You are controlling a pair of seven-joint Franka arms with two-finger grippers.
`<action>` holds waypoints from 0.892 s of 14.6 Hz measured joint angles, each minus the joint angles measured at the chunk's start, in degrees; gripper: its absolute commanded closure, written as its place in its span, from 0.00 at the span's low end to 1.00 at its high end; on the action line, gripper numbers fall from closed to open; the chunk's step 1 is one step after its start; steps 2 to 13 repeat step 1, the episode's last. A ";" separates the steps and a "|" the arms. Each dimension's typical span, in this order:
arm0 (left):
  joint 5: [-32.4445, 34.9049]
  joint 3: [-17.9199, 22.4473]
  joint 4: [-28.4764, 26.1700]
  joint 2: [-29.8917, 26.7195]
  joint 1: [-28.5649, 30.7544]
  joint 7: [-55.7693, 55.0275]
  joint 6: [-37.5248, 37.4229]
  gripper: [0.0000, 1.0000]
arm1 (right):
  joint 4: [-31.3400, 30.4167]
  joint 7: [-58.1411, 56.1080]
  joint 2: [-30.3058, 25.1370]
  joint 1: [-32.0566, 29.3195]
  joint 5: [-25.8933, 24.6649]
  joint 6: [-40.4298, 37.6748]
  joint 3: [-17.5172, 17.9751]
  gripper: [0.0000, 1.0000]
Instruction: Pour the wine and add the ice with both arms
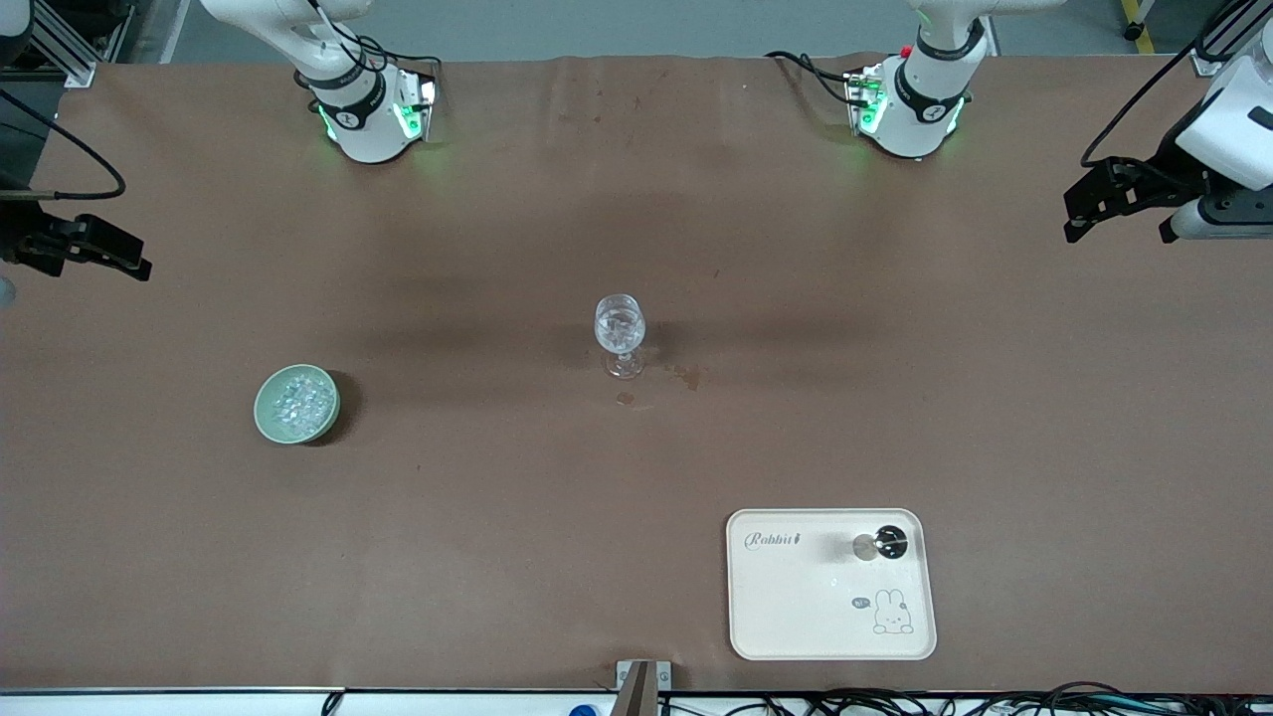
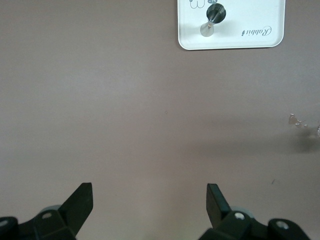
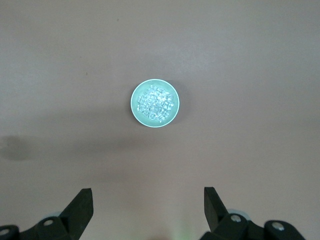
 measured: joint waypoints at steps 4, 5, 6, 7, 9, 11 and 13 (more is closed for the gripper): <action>0.00 -0.03 0.01 -0.01 0.00 0.00 -0.01 0.00 | -0.02 0.00 0.00 -0.03 0.00 0.00 -0.08 0.02; 0.00 -0.03 0.01 -0.01 0.00 0.00 -0.01 0.00 | -0.02 0.00 0.00 -0.03 0.00 0.00 -0.08 0.02; 0.00 -0.03 0.01 -0.01 0.00 0.00 -0.01 0.00 | -0.02 0.00 0.00 -0.03 0.00 0.00 -0.08 0.02; 0.00 -0.03 0.01 -0.01 0.00 0.00 -0.01 0.00 | -0.02 0.00 0.00 -0.03 0.00 0.00 -0.08 0.02; 0.00 -0.03 0.01 -0.01 0.00 0.00 -0.01 0.00 | -0.02 0.00 0.00 -0.03 0.00 0.00 -0.08 0.02; 0.00 -0.03 0.01 -0.01 0.00 0.00 -0.01 0.00 | -0.02 0.00 0.00 -0.03 0.00 0.00 -0.08 0.02; 0.00 -0.03 0.01 -0.01 0.00 0.00 -0.01 0.00 | -0.02 0.00 0.00 -0.03 0.00 0.00 -0.08 0.02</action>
